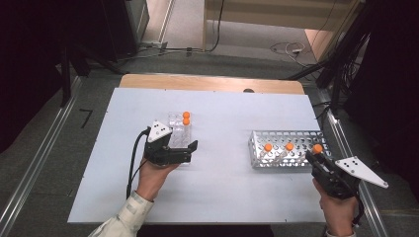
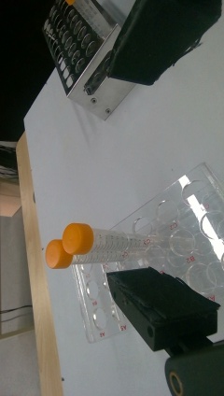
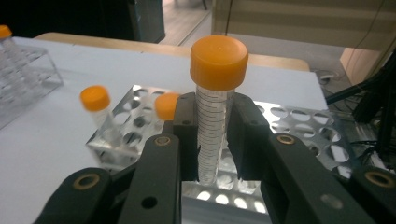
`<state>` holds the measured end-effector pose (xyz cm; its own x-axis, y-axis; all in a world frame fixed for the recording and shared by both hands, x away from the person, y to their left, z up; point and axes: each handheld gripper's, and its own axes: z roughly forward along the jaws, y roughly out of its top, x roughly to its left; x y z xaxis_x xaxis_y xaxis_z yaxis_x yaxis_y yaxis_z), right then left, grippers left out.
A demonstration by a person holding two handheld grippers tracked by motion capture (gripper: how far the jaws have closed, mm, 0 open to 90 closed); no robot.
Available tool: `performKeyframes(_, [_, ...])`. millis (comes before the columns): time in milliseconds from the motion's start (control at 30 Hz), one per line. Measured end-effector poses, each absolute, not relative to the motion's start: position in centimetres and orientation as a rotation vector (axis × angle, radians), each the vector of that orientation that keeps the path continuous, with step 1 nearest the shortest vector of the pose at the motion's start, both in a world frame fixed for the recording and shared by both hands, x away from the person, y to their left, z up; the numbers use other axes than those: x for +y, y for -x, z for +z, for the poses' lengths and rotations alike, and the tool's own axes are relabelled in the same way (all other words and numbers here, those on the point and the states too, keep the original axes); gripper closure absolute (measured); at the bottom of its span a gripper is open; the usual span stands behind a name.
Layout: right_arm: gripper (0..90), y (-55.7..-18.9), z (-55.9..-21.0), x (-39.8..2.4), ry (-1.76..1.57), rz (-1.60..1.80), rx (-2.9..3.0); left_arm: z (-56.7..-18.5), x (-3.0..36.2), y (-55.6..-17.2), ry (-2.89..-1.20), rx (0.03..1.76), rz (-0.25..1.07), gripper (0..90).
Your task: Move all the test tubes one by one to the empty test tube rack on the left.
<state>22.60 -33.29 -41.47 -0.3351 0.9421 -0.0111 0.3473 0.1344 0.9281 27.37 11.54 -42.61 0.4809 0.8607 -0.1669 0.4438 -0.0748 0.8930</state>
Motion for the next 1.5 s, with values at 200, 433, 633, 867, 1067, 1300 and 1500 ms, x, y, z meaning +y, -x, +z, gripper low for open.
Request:
performKeyframes(200, [72.0,-21.2,-41.8,-32.0,-1.2,1.202,1.849,-42.6,11.4,-27.3,-1.702,1.124,0.511,4.8])
performKeyframes(433, [72.0,-20.5,-42.0,-30.6,-1.157,1.233,1.915,-42.6,11.2,-27.1,-1.711,1.118,0.507,4.8])
performKeyframes(633, [72.0,-20.6,-42.9,-29.1,-1.133,1.238,1.991,-42.7,11.0,-27.1,-1.714,1.111,0.501,4.8])
performKeyframes(867, [72.0,-20.9,-43.4,-26.8,-1.069,1.246,2.067,-42.6,10.7,-27.0,-1.714,1.103,0.501,4.9])
performKeyframes(1067, [72.0,-21.1,-43.6,-25.2,-1.03,1.259,2.105,-42.6,10.6,-26.9,-1.717,1.092,0.5,5.5])
performKeyframes(1300, [72.0,-22.0,-44.1,-23.8,-1.016,1.26,2.14,-42.6,10.0,-26.7,-1.724,1.073,0.49,6.0])
performKeyframes(1500, [72.1,-22.7,-44.1,-22.4,-0.988,1.272,2.155,-42.4,9.7,-26.4,-1.728,1.058,0.483,6.6])
